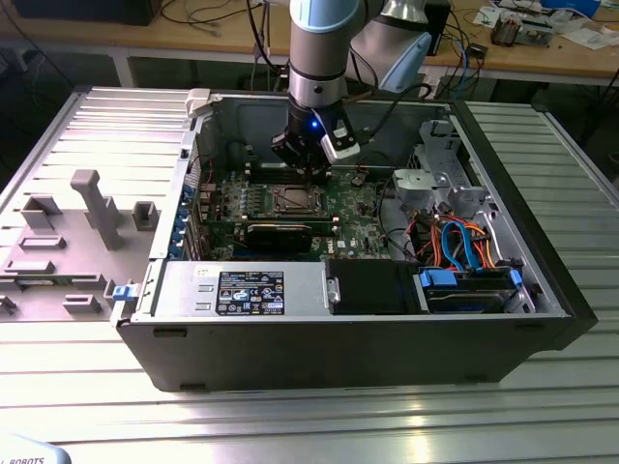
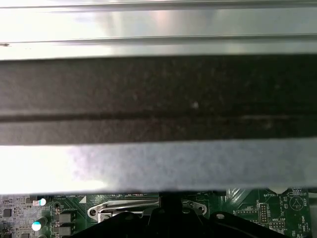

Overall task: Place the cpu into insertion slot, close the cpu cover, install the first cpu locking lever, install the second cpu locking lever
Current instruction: 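Install the second cpu locking lever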

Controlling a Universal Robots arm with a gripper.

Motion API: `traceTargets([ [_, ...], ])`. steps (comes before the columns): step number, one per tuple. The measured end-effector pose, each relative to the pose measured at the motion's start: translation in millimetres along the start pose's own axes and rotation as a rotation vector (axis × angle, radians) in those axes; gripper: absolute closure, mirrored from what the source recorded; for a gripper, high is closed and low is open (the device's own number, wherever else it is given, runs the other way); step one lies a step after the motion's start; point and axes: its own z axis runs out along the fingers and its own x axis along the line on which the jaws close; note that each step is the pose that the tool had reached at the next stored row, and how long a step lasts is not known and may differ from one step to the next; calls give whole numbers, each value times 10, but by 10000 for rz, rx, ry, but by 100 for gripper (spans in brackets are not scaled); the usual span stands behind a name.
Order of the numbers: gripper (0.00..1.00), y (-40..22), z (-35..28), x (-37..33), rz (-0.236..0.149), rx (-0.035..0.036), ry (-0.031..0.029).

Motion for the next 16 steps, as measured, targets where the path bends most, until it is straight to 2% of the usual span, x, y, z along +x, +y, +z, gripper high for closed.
traceTargets([
  [7,89,-5,-1,0,-2,0,0],
  [12,89,-46,-4,-1,0,0,0],
  [16,89,-51,-5,-1,0,0,1],
])
